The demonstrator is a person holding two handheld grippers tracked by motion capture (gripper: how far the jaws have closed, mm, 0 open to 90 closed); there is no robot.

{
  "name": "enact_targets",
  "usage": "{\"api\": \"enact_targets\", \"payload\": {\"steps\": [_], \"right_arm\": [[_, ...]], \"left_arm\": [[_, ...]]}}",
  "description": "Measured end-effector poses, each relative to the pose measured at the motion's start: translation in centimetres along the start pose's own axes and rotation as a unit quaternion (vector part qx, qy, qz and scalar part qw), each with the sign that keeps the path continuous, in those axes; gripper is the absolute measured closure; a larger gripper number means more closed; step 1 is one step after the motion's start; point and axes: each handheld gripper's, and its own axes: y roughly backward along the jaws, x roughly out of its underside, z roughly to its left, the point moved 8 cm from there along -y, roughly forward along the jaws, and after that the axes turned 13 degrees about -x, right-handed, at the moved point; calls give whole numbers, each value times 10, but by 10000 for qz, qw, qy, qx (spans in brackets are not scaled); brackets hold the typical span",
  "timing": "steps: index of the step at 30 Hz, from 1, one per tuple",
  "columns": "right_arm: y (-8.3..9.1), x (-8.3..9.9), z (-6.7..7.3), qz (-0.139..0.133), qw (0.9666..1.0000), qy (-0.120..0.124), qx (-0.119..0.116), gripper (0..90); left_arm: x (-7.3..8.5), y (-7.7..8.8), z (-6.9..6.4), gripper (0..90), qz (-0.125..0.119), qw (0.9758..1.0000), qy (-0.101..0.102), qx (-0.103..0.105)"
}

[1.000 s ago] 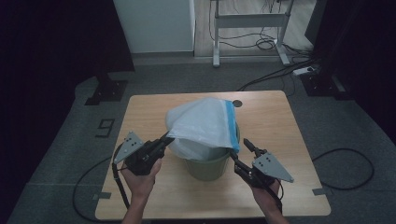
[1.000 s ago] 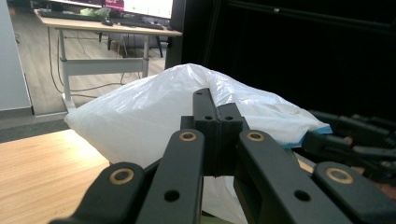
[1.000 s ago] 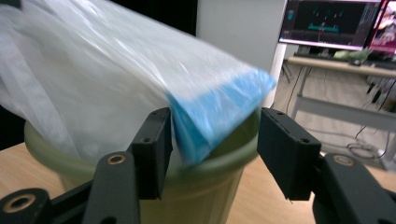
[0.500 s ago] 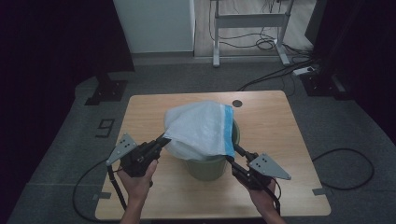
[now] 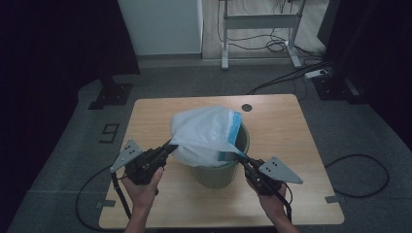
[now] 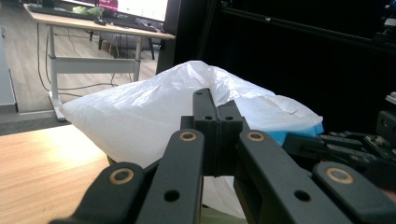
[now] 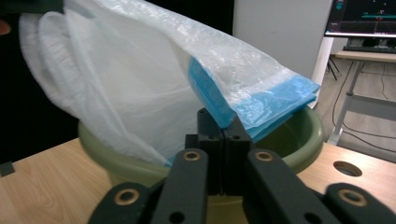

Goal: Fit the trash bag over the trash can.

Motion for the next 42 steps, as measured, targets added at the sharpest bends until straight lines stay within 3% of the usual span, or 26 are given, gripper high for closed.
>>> {"api": "enact_targets", "payload": {"steps": [2, 4, 7, 9, 12, 19, 27, 32, 36, 42], "right_arm": [[0, 1, 4, -22, 10000, 36, -49, 753], [-1, 2, 9, -22, 9999, 148, 7, 551], [0, 1, 17, -55, 9997, 228, 66, 381], [0, 0, 23, -76, 9996, 259, 47, 352], [-4, -1, 34, -68, 9992, 353, -177, 344], [-27, -3, 44, 266, 9981, 468, -298, 342], [-41, 1, 43, 539, 9975, 369, -266, 447], [-44, 1, 40, 650, 9972, 221, -306, 719], [-41, -5, 34, 574, 9979, 220, -183, 857], [-27, -22, 14, 305, 9990, 276, 176, 887]], "left_arm": [[-1, 0, -1, 900, -12, 10000, -11, -6], [-2, 1, -1, 900, -17, 10000, -30, -26], [-2, 0, 1, 900, -20, 9999, -43, -108], [-1, 0, 1, 900, -9, 9999, -42, -135], [-1, -2, 0, 900, 7, 9999, -33, -129], [-2, -5, -4, 900, 16, 9999, -53, -92], [-2, -5, -4, 900, 6, 10000, -24, -69], [-2, -4, -4, 900, 0, 10000, -5, -44], [-2, -4, -6, 900, 8, 10000, -15, 0], [2, -8, -14, 900, 95, 9997, -133, 174]]}}
